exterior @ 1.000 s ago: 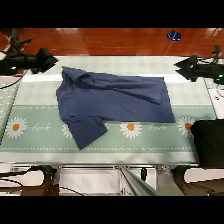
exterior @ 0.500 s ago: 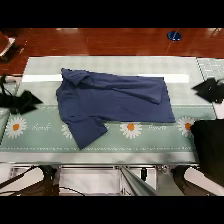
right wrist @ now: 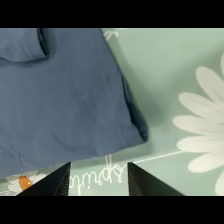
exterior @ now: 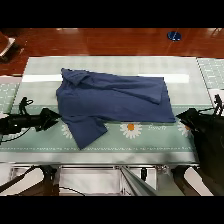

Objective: Fold the shirts.

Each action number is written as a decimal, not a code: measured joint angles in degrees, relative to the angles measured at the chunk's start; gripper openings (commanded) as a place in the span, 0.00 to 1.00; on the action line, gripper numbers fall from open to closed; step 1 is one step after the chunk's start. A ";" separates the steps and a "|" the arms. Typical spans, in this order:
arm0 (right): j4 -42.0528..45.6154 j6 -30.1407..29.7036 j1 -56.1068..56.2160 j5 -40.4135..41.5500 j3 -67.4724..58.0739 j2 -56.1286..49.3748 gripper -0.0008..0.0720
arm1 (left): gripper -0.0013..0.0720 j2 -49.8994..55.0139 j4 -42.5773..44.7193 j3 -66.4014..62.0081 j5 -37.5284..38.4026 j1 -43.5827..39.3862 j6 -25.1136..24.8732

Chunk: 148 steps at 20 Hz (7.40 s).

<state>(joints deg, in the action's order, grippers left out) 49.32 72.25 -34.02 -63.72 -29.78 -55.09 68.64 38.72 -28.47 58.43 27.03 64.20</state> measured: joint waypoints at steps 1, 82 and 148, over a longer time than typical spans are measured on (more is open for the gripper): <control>-0.26 0.00 0.00 -0.02 0.52 0.15 0.58 | 0.71 0.81 -1.77 0.28 -0.57 -1.60 -0.55; 6.14 10.60 22.97 3.63 -64.83 -46.71 0.04 | 0.03 24.68 19.43 -53.99 -15.37 -21.70 21.88; -1.20 3.78 8.00 3.39 5.97 -9.07 0.04 | 0.03 -2.29 11.41 3.23 3.54 -7.74 4.42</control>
<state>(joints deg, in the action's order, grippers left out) 48.12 76.03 -26.02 -60.34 -23.81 -64.16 66.35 50.13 -25.23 61.98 19.29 68.62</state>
